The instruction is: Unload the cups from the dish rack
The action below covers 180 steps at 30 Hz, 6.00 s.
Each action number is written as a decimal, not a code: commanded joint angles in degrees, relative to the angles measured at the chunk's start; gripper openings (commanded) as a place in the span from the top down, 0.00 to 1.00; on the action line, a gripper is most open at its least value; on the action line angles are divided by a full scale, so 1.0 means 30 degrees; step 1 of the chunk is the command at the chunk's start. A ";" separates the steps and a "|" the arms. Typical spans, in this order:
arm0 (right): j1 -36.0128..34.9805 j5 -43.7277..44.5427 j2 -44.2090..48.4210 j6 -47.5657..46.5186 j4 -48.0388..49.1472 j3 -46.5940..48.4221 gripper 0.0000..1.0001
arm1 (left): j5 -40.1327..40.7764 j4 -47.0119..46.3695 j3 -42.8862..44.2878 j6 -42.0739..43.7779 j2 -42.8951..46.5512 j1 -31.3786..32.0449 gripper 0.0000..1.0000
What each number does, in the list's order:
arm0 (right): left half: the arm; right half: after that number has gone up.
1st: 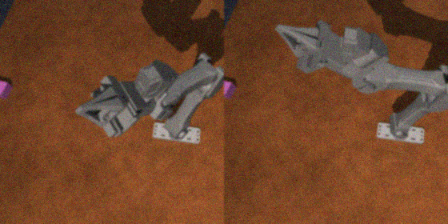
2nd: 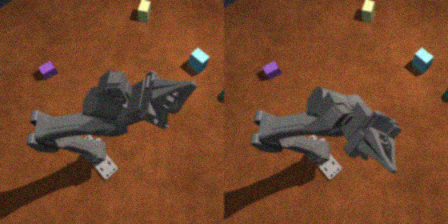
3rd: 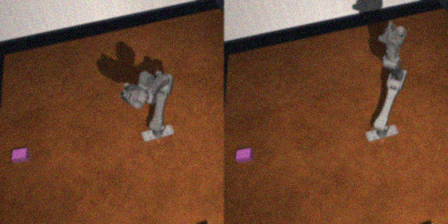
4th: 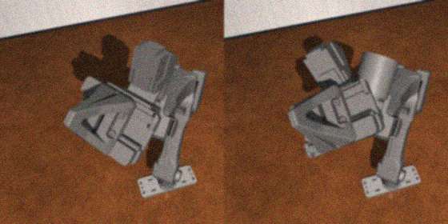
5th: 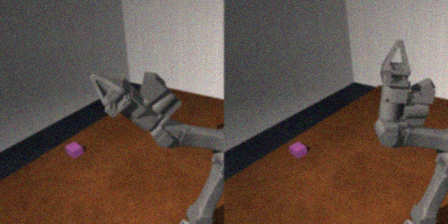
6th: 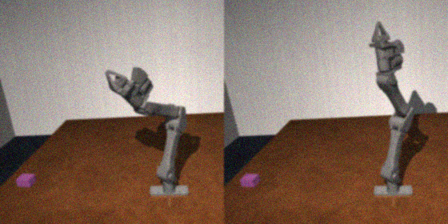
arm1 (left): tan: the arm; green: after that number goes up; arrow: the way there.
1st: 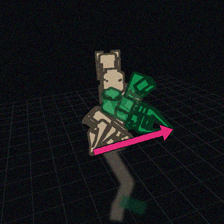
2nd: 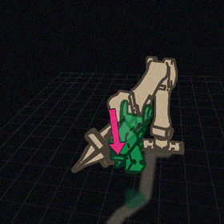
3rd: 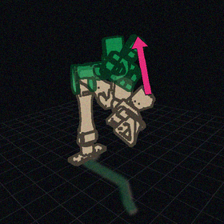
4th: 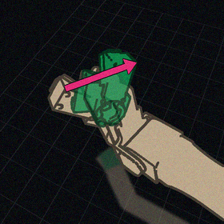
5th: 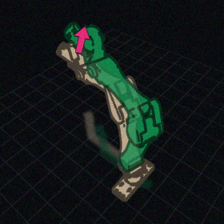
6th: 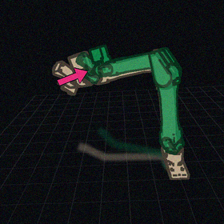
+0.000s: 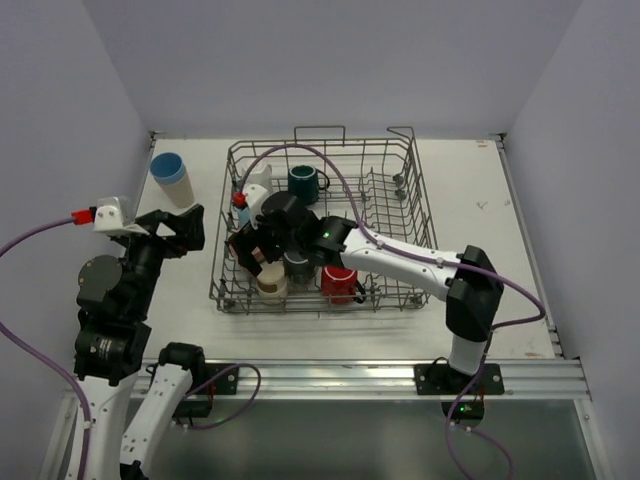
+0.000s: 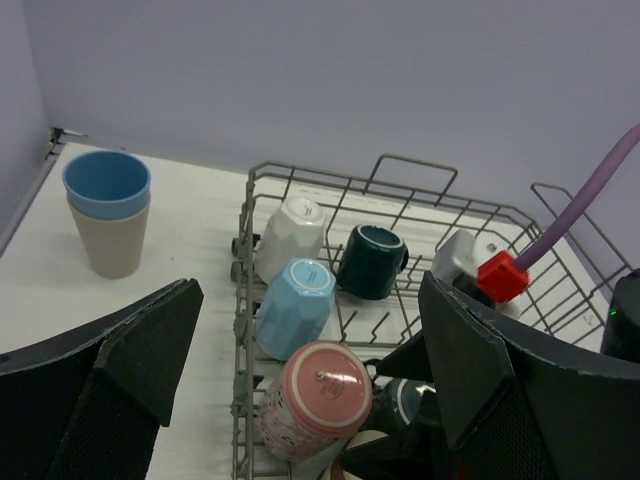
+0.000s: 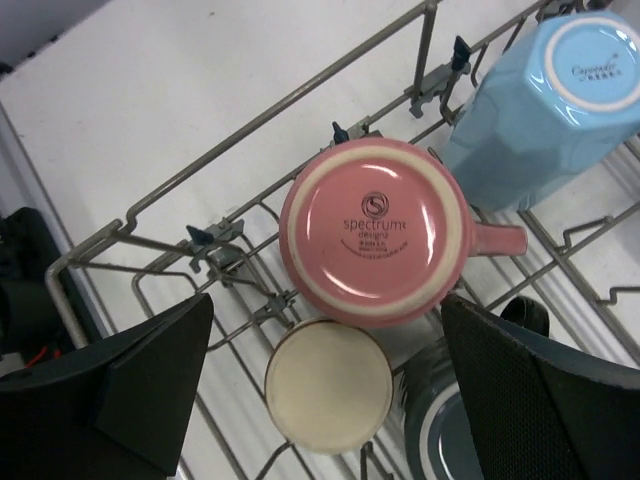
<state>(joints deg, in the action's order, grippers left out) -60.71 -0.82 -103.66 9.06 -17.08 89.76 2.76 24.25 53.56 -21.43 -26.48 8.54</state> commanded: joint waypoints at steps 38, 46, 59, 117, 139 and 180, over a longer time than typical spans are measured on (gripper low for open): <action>-0.0594 0.3082 -0.5703 0.0052 0.2377 0.4480 0.01 | 0.2535 -0.4128 -0.3352 0.0288 0.1532 0.0846 0.00; -0.0594 0.4754 -0.3189 0.1667 0.6625 0.0906 0.22 | 0.2302 -0.4158 -0.3439 0.0142 0.1327 0.0817 0.00; -0.0536 0.5049 0.2058 0.3859 1.2605 -0.4079 0.59 | -0.0215 -0.3953 -0.2824 -0.1437 0.0507 0.0817 0.00; 0.3186 -0.3857 0.6839 2.0299 2.3007 -1.1139 0.60 | -1.1939 -1.3151 -0.6603 -1.4976 -0.0959 0.0817 0.72; 0.3390 -0.3946 0.9823 1.5148 1.7481 -1.3717 0.01 | -0.1101 0.2446 0.6515 -0.2792 -0.6140 0.0817 1.00; 0.3390 -0.2687 1.2814 0.5242 0.6015 -1.0788 0.01 | 0.3473 0.5393 0.9274 0.2369 -2.3279 -0.5481 1.00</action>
<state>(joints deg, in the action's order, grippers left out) -50.65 -10.46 -64.75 26.00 0.16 56.16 12.38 44.77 76.93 -16.49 -95.85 -6.55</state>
